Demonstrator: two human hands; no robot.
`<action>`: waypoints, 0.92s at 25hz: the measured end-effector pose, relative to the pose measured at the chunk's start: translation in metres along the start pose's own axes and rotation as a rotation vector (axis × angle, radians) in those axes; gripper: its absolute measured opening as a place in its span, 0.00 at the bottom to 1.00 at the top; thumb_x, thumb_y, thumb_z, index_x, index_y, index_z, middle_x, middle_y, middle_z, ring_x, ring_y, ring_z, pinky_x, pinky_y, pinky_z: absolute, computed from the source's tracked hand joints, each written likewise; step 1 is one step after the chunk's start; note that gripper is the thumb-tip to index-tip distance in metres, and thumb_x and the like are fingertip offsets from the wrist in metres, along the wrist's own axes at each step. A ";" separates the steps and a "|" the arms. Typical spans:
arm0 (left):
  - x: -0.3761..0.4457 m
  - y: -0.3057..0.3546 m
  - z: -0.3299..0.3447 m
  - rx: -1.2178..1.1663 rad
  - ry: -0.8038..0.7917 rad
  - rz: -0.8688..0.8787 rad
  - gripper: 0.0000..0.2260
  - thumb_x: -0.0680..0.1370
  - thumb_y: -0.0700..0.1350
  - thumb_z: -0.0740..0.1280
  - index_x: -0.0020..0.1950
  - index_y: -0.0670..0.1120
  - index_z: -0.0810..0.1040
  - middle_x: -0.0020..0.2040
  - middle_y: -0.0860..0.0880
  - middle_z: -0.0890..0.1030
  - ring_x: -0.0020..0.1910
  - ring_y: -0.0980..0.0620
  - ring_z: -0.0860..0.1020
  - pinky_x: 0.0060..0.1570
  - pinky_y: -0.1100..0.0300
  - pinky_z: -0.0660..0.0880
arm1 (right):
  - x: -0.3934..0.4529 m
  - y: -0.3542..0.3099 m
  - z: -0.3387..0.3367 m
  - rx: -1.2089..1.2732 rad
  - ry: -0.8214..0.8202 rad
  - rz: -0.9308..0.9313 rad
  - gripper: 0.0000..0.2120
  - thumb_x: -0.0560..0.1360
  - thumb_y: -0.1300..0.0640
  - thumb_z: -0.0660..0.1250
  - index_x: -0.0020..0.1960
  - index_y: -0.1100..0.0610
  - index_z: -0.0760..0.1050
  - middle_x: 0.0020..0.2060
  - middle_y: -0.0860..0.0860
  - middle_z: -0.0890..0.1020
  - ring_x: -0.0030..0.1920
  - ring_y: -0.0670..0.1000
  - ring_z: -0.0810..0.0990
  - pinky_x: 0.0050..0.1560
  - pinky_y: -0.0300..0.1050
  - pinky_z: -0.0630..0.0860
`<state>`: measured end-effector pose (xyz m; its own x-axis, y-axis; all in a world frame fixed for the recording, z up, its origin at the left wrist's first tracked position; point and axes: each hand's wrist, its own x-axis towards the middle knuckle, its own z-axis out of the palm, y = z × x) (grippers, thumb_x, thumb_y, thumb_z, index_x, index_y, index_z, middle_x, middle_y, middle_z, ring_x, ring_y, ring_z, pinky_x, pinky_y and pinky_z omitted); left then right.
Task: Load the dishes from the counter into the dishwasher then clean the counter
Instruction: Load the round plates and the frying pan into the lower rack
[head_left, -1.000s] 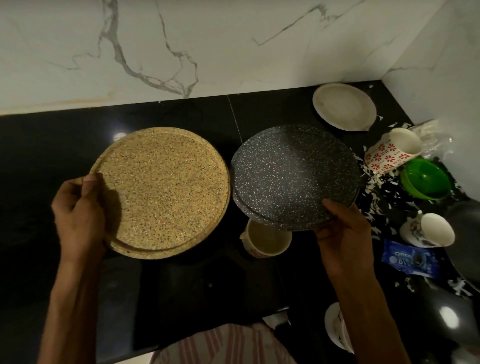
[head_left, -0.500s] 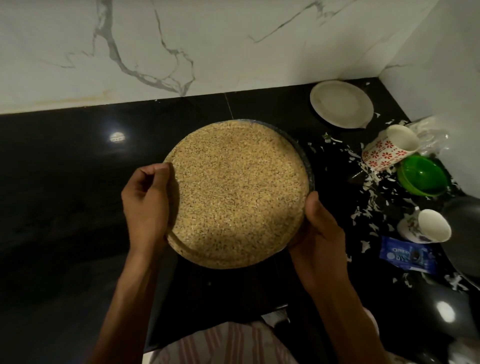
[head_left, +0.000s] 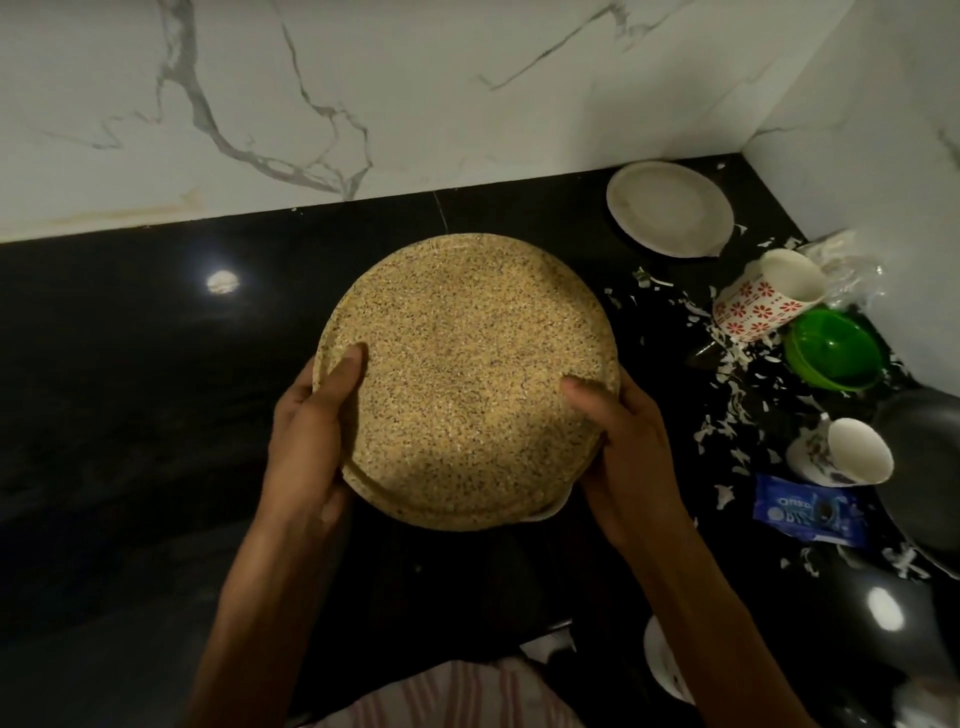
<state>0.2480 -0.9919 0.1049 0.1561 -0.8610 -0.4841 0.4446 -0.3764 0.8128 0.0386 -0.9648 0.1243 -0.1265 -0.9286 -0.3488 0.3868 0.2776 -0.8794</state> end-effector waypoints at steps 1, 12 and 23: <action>0.001 0.000 0.001 -0.003 0.014 -0.011 0.13 0.79 0.48 0.65 0.64 0.49 0.77 0.57 0.48 0.83 0.57 0.49 0.82 0.55 0.51 0.78 | 0.007 -0.005 -0.002 -0.001 -0.046 0.053 0.22 0.76 0.52 0.65 0.69 0.56 0.71 0.61 0.53 0.81 0.61 0.53 0.80 0.58 0.53 0.77; 0.013 0.002 0.024 0.046 0.149 0.016 0.08 0.79 0.46 0.66 0.57 0.51 0.79 0.51 0.51 0.85 0.50 0.53 0.84 0.46 0.55 0.81 | 0.222 -0.064 -0.105 -0.008 0.531 0.162 0.09 0.78 0.60 0.66 0.57 0.61 0.75 0.55 0.59 0.82 0.45 0.50 0.82 0.35 0.39 0.79; 0.028 0.009 0.027 -0.023 0.222 -0.003 0.12 0.78 0.43 0.66 0.61 0.45 0.79 0.52 0.46 0.85 0.47 0.51 0.84 0.35 0.61 0.80 | 0.283 -0.092 -0.125 0.082 0.634 0.209 0.19 0.79 0.61 0.65 0.68 0.57 0.67 0.65 0.58 0.72 0.48 0.50 0.74 0.32 0.37 0.77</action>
<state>0.2329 -1.0282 0.1072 0.3436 -0.7625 -0.5481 0.4652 -0.3688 0.8047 -0.1468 -1.2222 0.0664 -0.5439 -0.5259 -0.6539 0.5264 0.3931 -0.7540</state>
